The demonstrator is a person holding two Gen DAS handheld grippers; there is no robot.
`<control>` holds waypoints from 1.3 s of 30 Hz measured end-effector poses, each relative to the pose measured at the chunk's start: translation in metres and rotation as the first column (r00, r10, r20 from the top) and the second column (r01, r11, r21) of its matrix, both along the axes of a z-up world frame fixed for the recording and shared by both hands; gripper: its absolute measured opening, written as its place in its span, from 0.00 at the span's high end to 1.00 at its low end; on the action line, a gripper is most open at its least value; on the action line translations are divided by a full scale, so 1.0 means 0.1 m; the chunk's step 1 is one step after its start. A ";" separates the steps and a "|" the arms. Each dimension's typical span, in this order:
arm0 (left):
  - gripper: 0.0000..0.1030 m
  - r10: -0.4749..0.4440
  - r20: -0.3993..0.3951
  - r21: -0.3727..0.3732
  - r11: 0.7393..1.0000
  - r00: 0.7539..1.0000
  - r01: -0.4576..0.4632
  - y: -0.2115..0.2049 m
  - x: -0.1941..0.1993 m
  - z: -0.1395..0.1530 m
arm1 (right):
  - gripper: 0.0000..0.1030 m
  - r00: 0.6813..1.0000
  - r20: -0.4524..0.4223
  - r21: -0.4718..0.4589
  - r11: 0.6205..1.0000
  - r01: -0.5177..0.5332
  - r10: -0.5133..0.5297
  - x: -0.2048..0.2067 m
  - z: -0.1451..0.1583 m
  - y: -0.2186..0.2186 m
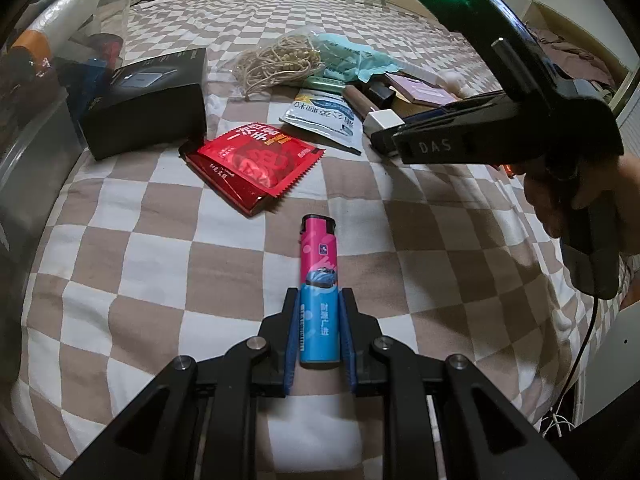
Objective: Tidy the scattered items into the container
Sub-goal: 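Grasp the pink-blue lighter with the left gripper while the right gripper grasps the white cube box, then lift both held items and carry them over the clear box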
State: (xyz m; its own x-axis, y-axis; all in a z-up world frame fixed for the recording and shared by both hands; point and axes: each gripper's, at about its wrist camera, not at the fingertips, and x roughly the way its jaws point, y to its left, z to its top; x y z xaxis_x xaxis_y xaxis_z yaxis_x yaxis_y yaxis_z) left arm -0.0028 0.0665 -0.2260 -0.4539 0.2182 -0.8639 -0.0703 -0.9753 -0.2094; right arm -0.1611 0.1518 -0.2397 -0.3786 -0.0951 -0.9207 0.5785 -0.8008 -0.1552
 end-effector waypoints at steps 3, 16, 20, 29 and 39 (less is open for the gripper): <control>0.82 0.006 0.010 0.010 1.000 1.000 -0.006 -0.01 -0.02 0.00 | 0.68 0.999 0.027 -0.004 1.000 0.019 -0.019 0.00 0.01 0.03; 0.82 0.035 0.005 0.012 0.999 0.999 -0.035 -0.01 0.01 0.02 | 0.69 0.980 0.183 -0.016 0.996 0.088 -0.084 0.50 0.06 0.30; 0.82 0.039 0.006 -0.004 0.999 0.999 -0.039 0.01 0.01 0.04 | 0.69 0.974 0.207 -0.022 0.995 0.100 -0.093 0.66 0.07 0.39; 0.82 0.060 0.033 -0.025 0.998 0.998 -0.060 0.01 -0.01 0.12 | 0.69 0.944 0.276 -0.125 0.967 0.221 -0.181 0.82 0.24 0.64; 0.82 0.081 -0.060 -0.031 0.996 0.995 -0.083 -0.09 -0.07 0.56 | 0.69 0.941 0.248 -0.313 0.900 0.304 -0.231 0.71 0.88 0.85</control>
State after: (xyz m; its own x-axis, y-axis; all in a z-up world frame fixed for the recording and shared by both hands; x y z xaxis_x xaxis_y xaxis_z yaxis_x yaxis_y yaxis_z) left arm -0.0094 0.0572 -0.1697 -0.5190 0.1494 -0.8416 -0.0009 -0.9847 -0.1743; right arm -0.0897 0.2372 -0.1516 -0.2465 -0.3380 -0.9083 0.3243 -0.9120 0.2513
